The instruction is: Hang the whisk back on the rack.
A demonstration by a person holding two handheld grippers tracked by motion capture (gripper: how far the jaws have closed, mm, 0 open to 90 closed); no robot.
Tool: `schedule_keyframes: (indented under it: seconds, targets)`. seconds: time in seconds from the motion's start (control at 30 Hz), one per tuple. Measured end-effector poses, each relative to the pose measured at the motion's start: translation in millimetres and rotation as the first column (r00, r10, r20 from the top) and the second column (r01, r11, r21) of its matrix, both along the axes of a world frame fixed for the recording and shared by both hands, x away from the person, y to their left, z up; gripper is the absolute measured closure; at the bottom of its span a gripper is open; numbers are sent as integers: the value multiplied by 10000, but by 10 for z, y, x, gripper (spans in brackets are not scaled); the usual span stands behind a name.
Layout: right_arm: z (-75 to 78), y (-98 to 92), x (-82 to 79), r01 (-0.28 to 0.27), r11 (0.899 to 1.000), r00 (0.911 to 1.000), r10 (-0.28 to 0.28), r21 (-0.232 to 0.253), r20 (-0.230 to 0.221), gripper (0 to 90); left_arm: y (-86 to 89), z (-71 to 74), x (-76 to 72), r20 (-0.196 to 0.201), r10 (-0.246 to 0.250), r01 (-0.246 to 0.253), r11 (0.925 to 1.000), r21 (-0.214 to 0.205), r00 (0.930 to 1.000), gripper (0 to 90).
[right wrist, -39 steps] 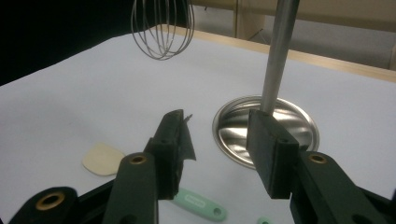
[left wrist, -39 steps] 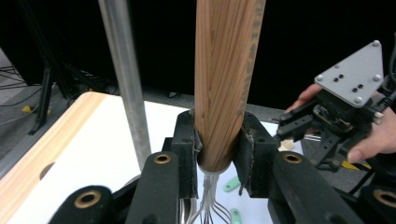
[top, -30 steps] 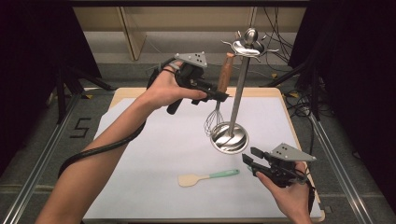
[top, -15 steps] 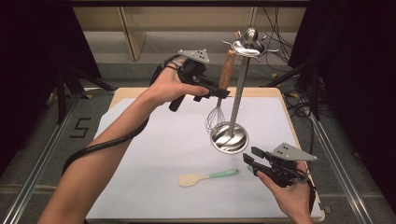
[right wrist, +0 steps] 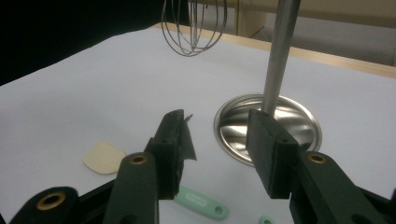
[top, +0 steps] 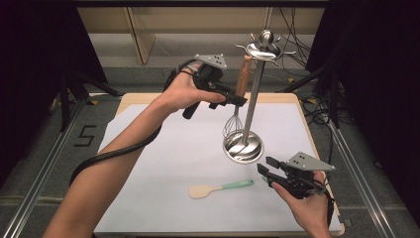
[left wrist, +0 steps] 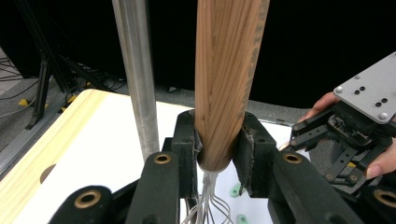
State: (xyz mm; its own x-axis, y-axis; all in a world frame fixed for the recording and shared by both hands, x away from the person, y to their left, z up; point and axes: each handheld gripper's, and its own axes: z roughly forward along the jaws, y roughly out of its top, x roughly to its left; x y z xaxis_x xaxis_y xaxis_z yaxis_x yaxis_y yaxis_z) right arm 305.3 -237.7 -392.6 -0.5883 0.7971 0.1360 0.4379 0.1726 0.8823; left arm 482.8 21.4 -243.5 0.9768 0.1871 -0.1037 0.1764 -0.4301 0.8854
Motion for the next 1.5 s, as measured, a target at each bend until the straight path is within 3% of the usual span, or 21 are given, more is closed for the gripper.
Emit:
schedule_keyframes:
  seconds: [0.13, 0.17, 0.2, 0.23, 0.3, 0.63, 0.9, 0.93, 1.07, 1.3, 1.33, 1.37, 1.5]
  targets:
    - [-2, 0, -1, 1, 10000, 10000, -1, 1, -11, 578, -23, 13, 8, -215, 54, -56, 10000, -76, 9998, 705]
    - [-15, -25, 30, -140, 9993, 9987, 157, -341, 480, 578, -34, 14, 17, -271, 17, -20, 10000, -82, 9996, 705]
    - [-15, -25, 30, -140, 9993, 9987, 157, -341, 480, 578, -34, 14, 17, -271, 17, -20, 10000, -82, 9996, 705]
    - [-17, -8, 17, -145, 9998, 9998, 147, -123, 165, 578, -42, 12, 25, -379, 44, -48, 9999, -120, 9993, 705]
    - [-30, -9, 28, -160, 9997, 9993, 165, -162, 331, 578, -50, 7, 29, -447, 55, -59, 10000, -72, 9990, 705]
    - [-27, -9, 23, -146, 9998, 9996, 150, -148, 251, 580, -151, 9, -26, -381, -176, 183, 9996, 191, 9991, 706]
    - [-12, -29, 17, -97, 9996, 9995, 105, -266, 287, 581, -157, 32, 0, -553, 65, -62, 10000, 49, 9984, 706]
    - [-9, -11, -7, 28, 10000, 10000, -29, -42, -84, 581, -158, 30, 5, -560, 67, -63, 9999, 84, 9984, 706]
    - [-9, -12, -5, 27, 10000, 10000, -28, -41, -78, 582, -169, 20, 9, -614, 104, -99, 9999, 85, 9981, 706]
    - [-23, -2, 0, -3, 10000, 10000, 3, 76, 0, 581, -191, -7, -14, -448, 140, -138, 9999, 34, 9989, 704]
    - [-14, -9, -7, 26, 10000, 10000, -27, -33, -83, 581, -191, -7, -14, -448, 140, -138, 9999, 34, 9989, 704]
    - [-20, -32, 22, -121, 9995, 9993, 130, -280, 343, 581, -189, -20, -15, -380, 211, -211, 9998, 12, 9991, 704]
    - [-20, -37, 14, -38, 9996, 9996, 45, -270, 262, 581, -173, -45, -21, -223, 349, -348, 9994, 17, 9991, 701]
